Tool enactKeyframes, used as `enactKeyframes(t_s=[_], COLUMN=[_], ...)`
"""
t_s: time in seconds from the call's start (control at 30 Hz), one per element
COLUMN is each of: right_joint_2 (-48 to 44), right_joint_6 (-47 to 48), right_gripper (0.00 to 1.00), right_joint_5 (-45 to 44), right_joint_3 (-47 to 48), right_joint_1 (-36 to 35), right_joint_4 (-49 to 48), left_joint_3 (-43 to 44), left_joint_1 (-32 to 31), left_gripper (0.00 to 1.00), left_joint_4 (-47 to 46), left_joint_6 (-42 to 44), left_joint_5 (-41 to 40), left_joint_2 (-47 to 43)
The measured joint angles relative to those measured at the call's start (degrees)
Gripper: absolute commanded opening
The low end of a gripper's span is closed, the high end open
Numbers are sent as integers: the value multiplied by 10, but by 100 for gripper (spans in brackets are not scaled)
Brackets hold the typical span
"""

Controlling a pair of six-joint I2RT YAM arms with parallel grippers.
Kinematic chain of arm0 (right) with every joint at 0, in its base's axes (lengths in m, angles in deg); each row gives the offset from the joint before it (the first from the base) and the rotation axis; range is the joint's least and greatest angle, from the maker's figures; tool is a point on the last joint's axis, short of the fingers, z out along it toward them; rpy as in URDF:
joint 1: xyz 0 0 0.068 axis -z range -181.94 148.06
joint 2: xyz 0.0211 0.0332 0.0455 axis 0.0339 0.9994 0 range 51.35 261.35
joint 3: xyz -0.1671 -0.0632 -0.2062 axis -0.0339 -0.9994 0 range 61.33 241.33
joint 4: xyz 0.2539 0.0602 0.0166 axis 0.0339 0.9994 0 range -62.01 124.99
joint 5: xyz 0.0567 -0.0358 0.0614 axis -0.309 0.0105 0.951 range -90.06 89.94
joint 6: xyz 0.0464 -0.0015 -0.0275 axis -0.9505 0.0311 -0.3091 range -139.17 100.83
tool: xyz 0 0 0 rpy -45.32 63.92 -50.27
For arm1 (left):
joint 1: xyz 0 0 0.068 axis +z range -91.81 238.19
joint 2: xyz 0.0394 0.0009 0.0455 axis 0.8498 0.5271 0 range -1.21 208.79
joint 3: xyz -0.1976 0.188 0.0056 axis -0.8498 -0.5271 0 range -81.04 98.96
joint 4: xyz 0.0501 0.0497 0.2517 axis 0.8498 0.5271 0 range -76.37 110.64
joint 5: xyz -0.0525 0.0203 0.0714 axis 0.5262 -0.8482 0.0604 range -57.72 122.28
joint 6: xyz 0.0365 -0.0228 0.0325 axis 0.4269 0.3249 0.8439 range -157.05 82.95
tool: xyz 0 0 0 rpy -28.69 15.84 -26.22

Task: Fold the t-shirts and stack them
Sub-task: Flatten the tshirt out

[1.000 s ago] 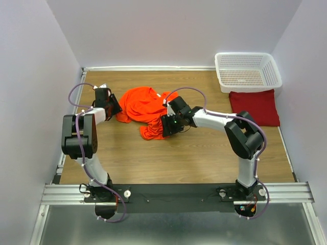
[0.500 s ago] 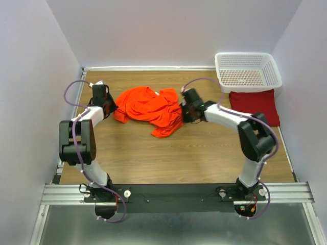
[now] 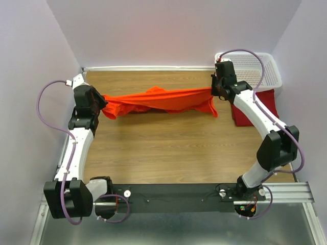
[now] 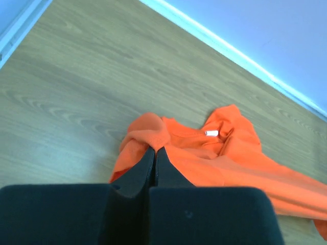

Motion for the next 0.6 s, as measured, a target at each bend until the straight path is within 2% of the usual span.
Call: enactKeyframes(t_s=[0.07, 0.2, 0.23, 0.27, 0.3, 0.4, 0.53, 0.6], right_joint_2=[24, 121, 146, 181, 204, 263, 266, 238], right_joint_6=[10, 25, 25, 25, 26, 16, 12, 16], right_gripper=[1, 11, 21, 25, 34, 51, 56, 56], right_joint_5=[-5, -9, -9, -10, -12, -23, 5, 33], right_joint_3=[23, 112, 134, 164, 180, 211, 200, 161], right_joint_1=[1, 5, 6, 7, 9, 13, 19, 18], right_joint_4=[16, 44, 50, 59, 61, 77, 95, 76], left_joint_3=[-9, -23, -23, -21, -16, -4, 13, 23], left_joint_1=[0, 0, 0, 0, 0, 0, 1, 1], left_gripper=[0, 0, 0, 4, 5, 6, 6, 6], left_joint_4=[10, 19, 18, 18, 17, 12, 5, 0], left_joint_6=[-3, -4, -3, -1, 2, 8, 17, 19], left_joint_5=[0, 0, 0, 0, 0, 0, 0, 1], left_joint_2=[-1, 14, 24, 32, 52, 99, 153, 171])
